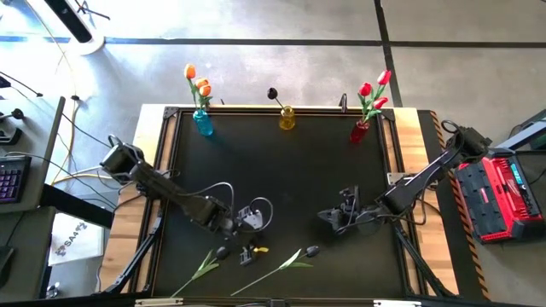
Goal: Sort flowers into vase by color
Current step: Put the right black flower into the yellow vase
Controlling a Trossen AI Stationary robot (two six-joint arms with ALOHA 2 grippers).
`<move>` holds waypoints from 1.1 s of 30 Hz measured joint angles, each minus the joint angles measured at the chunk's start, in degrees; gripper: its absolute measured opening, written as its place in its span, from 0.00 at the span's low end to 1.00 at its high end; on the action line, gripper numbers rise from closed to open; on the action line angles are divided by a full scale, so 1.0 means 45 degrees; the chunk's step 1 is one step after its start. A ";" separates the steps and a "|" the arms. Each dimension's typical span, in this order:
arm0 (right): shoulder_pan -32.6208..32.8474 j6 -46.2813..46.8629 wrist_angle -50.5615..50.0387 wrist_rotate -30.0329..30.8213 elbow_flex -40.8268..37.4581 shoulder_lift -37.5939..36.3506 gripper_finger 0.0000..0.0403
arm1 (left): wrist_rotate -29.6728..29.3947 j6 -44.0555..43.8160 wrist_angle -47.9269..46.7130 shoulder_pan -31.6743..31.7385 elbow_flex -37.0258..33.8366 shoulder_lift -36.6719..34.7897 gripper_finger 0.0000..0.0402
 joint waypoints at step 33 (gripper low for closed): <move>0.0034 -0.0094 -0.0551 -0.0074 0.0005 0.0000 0.16 | 0.0834 0.1915 0.2492 0.0297 0.0000 0.1660 0.40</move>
